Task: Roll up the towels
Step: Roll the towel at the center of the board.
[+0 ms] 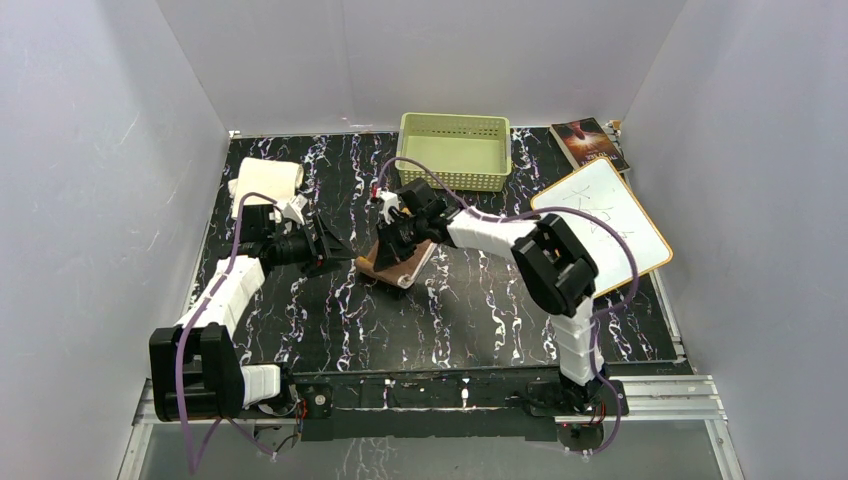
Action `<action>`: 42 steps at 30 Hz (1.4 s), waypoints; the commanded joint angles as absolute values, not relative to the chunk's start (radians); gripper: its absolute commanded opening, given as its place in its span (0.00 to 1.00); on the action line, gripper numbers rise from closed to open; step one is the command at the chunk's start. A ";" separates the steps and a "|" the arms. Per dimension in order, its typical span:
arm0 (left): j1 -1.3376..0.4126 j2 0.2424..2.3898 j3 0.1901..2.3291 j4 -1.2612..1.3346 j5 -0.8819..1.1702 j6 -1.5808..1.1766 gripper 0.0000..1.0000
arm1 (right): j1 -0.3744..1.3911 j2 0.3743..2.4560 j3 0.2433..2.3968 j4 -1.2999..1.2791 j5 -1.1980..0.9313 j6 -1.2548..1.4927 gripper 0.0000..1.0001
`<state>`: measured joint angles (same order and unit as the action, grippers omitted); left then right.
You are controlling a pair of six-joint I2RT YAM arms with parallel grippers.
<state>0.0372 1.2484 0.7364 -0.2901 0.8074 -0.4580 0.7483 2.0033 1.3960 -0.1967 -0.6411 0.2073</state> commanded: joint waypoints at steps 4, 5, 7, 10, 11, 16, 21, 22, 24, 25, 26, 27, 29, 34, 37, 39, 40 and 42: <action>0.040 1.256 0.722 -0.209 0.898 -0.532 0.60 | 0.685 2.152 1.506 -0.230 -0.917 0.394 0.00; 0.039 1.260 0.721 -0.206 0.899 -0.533 0.59 | 0.677 2.155 1.490 -0.196 -0.940 0.418 0.00; 0.038 1.267 0.723 -0.201 0.896 -0.538 0.59 | 0.662 2.165 1.463 -0.131 -0.992 0.467 0.00; 0.032 1.286 0.724 -0.180 0.897 -0.551 0.59 | 0.640 2.198 1.443 -0.081 -1.029 0.515 0.00; 0.024 1.295 0.724 -0.168 0.897 -0.557 0.58 | 0.636 2.207 1.442 -0.079 -1.027 0.517 0.00; -0.048 1.344 0.718 -0.100 0.863 -0.597 0.53 | 0.614 2.260 1.436 -0.077 -0.988 0.561 0.00; -0.106 1.402 0.687 0.019 0.838 -0.671 0.47 | 0.597 2.300 1.435 -0.098 -0.960 0.587 0.00; -0.109 1.414 0.686 0.032 0.836 -0.682 0.46 | 0.596 2.298 1.434 -0.098 -0.960 0.585 0.00; -0.108 1.413 0.694 0.032 0.821 -0.683 0.46 | 0.597 2.278 1.437 -0.118 -0.938 0.562 0.00; -0.109 1.406 0.700 0.021 0.808 -0.675 0.46 | 0.600 2.261 1.448 -0.151 -0.913 0.533 0.00; -0.108 1.397 0.712 0.002 0.797 -0.664 0.47 | 0.604 2.243 1.463 -0.191 -0.886 0.493 0.00; -0.107 1.390 0.727 -0.023 0.784 -0.643 0.48 | 0.613 2.221 1.485 -0.246 -0.861 0.440 0.02; -0.105 1.383 0.770 -0.092 0.757 -0.598 0.52 | 0.637 2.169 1.510 -0.326 -0.835 0.345 0.26; -0.083 1.381 0.842 -0.163 0.728 -0.520 0.67 | 0.660 2.024 1.449 -0.374 -0.837 0.251 0.50; -0.075 1.417 0.885 -0.205 0.740 -0.454 0.67 | 0.660 1.951 1.388 -0.375 -0.825 0.229 0.53; -0.075 1.454 0.913 -0.218 0.771 -0.420 0.61 | 0.659 1.900 1.325 -0.325 -0.803 0.240 0.50; -0.075 1.472 0.921 -0.208 0.794 -0.415 0.51 | 0.657 1.880 1.289 -0.289 -0.795 0.255 0.41; -0.075 1.505 0.916 -0.167 0.836 -0.423 0.28 | 0.652 1.864 1.226 -0.208 -0.767 0.304 0.02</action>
